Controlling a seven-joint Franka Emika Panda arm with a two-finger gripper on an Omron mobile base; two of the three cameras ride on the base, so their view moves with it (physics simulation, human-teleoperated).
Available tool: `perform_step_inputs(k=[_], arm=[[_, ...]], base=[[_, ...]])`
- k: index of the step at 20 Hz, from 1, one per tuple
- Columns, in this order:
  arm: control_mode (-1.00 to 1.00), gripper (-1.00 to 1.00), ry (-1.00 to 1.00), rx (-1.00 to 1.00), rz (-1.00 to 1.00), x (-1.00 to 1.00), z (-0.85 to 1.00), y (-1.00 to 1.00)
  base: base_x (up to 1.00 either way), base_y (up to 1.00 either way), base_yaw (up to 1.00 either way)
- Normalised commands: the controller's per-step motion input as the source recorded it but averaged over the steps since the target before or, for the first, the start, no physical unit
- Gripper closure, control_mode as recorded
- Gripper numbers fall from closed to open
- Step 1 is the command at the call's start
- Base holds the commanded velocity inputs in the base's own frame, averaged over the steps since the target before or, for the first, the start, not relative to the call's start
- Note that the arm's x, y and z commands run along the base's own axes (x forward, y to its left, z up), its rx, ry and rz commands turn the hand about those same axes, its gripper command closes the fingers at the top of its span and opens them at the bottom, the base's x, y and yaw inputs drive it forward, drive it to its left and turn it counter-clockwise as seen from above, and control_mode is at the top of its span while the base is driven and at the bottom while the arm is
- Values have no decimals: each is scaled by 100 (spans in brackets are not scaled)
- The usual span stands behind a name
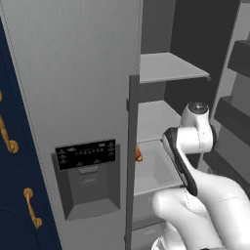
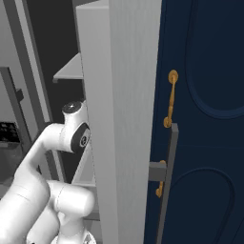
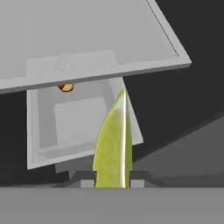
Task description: Grab a lemon wedge from the fridge and one ice cube from the ice bowl, and put them in the glass of lemonade.
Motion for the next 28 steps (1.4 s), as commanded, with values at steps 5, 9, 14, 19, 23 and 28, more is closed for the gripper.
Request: perform_step_inputs(k=[5,9,14,19,23,28], arm=[[-100,100,0,0,2,-100,22,11],[-100,100,0,0,10,-100,0,15],[100,100,0,0,9,-80,0,14],[100,100,0,0,0,0,0,0],[100,100,0,0,0,0,0,0],[100,100,0,0,0,0,0,0]], base=[[0,0,0],[0,0,0],[-20,6,2],[-100,58,16],[-97,87,27],[-46,79,65]])
